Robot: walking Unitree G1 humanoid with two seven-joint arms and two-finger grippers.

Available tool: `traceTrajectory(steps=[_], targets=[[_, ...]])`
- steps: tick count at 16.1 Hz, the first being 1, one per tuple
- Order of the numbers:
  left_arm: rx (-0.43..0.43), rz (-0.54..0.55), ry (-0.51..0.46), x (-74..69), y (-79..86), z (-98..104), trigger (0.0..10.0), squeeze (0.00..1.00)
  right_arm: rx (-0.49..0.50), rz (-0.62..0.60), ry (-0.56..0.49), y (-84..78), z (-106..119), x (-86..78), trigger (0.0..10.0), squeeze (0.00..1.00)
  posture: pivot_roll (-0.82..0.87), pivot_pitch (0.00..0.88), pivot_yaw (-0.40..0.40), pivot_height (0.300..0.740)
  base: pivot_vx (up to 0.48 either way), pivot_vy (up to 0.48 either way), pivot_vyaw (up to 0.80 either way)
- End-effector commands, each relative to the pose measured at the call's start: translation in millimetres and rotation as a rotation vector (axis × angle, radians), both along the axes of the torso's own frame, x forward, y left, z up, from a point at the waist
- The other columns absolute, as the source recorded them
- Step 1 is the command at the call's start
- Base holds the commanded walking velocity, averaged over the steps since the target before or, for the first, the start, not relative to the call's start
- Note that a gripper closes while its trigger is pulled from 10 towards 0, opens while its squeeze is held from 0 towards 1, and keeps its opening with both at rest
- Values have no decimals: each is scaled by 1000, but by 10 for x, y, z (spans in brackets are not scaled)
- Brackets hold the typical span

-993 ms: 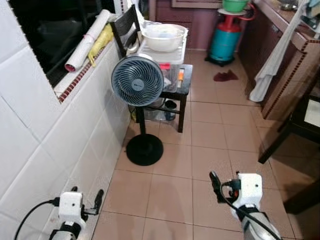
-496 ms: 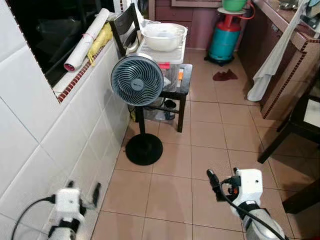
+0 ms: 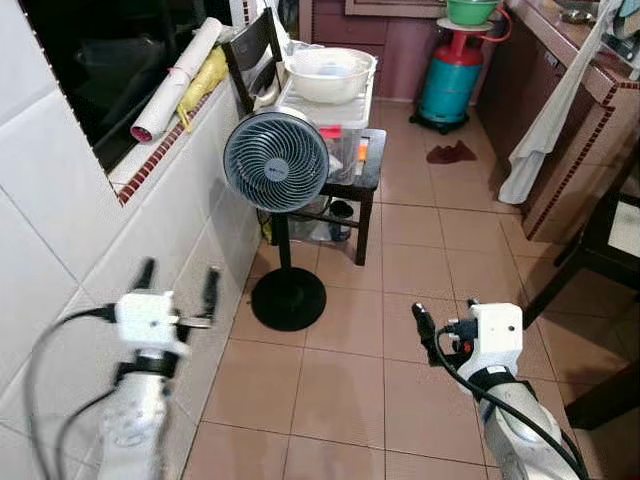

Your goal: Setting the table

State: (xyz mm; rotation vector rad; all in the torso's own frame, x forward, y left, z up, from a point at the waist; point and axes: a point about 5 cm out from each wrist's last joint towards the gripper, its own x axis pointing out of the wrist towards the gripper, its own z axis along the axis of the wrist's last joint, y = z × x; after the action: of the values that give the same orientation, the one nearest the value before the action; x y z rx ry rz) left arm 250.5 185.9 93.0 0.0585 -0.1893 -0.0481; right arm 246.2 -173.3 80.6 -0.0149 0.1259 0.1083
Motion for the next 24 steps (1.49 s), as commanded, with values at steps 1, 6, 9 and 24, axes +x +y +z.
traceTrajectory(steps=[1, 6, 9, 24], targets=[[-47, -16, 43, -8, -36, -50, 10000, 0, -15, 1, -17, 48, 27, 45, 10000, 0, -101, 13, 26, 740, 0, 0, 0], [-95, 35, 183, -311, 59, -145, 10000, 106, 3, -13, 10, 22, -43, -13, 10000, 945, -101, 15, 28, 740, 0, 0, 0], [-99, 13, 173, -290, 32, -99, 10000, 1000, 6, -10, 1, 32, -22, 14, 10000, 1000, -98, 14, 20, 740, 0, 0, 0], [-125, 2, 196, -359, 44, -162, 10000, 1000, 24, -45, 22, -3, -71, -38, 10000, 1000, -101, 27, 26, 740, 0, 0, 0]])
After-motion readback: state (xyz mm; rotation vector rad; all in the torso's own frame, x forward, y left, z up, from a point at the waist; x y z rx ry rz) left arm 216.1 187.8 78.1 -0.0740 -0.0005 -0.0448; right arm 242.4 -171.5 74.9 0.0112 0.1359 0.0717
